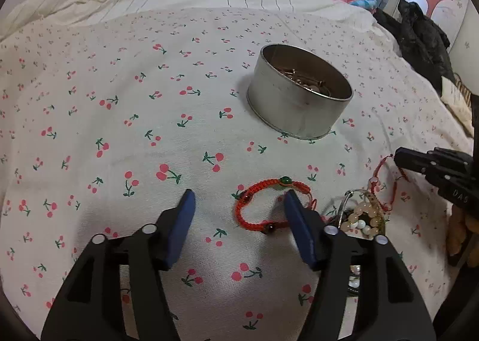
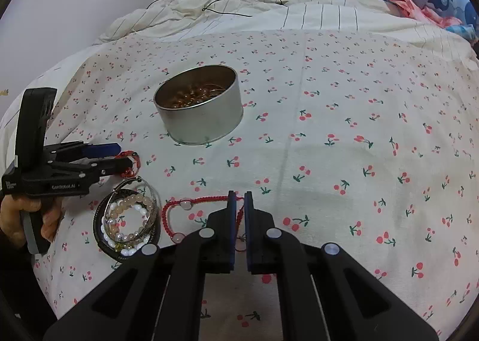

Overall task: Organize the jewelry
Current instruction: 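Pull both red bracelets out of the dish onto the sheet and open both tools, then pinch and release the red string bracelet on the sheet with the right tool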

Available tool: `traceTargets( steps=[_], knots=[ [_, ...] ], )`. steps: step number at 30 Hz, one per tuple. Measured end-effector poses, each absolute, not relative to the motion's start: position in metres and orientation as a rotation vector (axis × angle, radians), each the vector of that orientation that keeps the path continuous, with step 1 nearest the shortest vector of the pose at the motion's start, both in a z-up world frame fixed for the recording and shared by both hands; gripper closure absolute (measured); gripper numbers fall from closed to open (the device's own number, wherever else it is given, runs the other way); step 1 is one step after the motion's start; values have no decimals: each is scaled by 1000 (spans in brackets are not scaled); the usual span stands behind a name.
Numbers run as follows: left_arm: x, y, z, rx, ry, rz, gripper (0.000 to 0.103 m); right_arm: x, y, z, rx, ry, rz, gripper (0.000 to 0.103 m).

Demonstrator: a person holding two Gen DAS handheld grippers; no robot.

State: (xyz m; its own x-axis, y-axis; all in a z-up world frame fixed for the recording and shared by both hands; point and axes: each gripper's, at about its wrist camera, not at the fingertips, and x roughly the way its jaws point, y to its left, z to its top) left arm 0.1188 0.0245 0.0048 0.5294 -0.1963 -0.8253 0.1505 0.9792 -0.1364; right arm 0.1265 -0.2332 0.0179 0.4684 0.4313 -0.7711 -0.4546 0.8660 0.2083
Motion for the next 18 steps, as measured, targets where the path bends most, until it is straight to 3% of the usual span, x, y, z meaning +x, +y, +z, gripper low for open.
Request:
traceTargets(
  steps=[4, 5, 6, 8, 18],
  knots=[
    [119, 22, 5, -39, 992, -206, 40, 132, -236, 9, -23, 985, 511, 94],
    [119, 22, 5, -37, 992, -205, 39, 133, -237, 8, -20, 988, 510, 84],
    [119, 21, 5, -32, 991, -200, 36, 133, -237, 8, -19, 984, 509, 67],
    [119, 20, 4, -23, 992, -190, 32, 131, -235, 10, -33, 968, 509, 53],
    [119, 15, 3, 11, 992, -168, 25, 130, -232, 5, -66, 977, 503, 52]
  ],
)
